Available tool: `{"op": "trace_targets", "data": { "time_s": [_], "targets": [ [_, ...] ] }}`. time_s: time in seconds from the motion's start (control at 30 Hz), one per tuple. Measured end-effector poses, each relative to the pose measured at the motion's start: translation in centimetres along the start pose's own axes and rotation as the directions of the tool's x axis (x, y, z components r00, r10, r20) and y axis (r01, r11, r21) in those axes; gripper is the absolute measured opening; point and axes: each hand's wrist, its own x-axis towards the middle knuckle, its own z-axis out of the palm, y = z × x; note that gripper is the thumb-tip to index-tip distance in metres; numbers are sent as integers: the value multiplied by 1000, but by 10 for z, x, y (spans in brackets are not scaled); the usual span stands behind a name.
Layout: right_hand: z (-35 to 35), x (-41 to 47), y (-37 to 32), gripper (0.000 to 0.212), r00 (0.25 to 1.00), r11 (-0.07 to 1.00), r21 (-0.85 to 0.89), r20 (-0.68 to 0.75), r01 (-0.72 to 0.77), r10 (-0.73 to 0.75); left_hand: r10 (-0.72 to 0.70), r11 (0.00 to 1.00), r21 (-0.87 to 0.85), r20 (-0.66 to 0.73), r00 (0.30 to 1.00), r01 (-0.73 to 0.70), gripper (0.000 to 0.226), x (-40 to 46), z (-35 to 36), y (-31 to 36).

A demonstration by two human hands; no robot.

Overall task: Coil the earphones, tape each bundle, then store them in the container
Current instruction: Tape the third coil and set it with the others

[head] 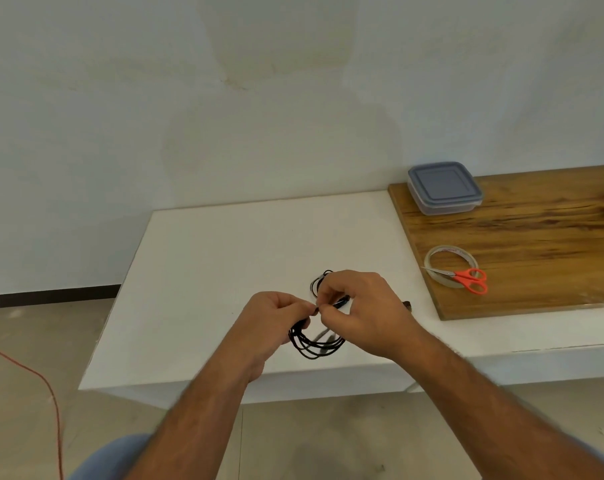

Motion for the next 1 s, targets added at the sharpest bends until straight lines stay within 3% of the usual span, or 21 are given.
{"op": "trace_targets", "data": {
  "time_s": [0.17,0.23,0.33,0.47,0.7,0.87,0.93,1.0],
  "targets": [
    [-1,2,1,10,996,981,171,11,-90,89,20,1000,17,-24,1000,-19,20,-1,7,-1],
    [-8,2,4,17,988,957,252,83,-144,127,43,998,40,-49,998,-41,21,1,5,-2],
    [-10,0,8,22,974,972,183,196,-150,113,55,996,78,-52,997,-51,23,1,4,-4],
    [-4,2,7,10,986,981,143,115,-133,117,88,991,104,-41,995,-83,22,1,4,-4],
    [-2,8,9,8,971,902,360,87,-238,222,205,968,158,-38,978,-196,16,-3,3,-6],
    [-2,13,11,14,948,792,527,241,-309,210,304,920,278,-60,951,-277,15,-1,-6,-7],
    [2,17,11,9,948,768,559,240,-312,211,305,929,234,-50,951,-286,16,0,-10,-8],
    [7,22,10,7,941,732,592,233,-338,246,249,966,84,-49,967,-244,16,1,-15,-9]
  ]
}}
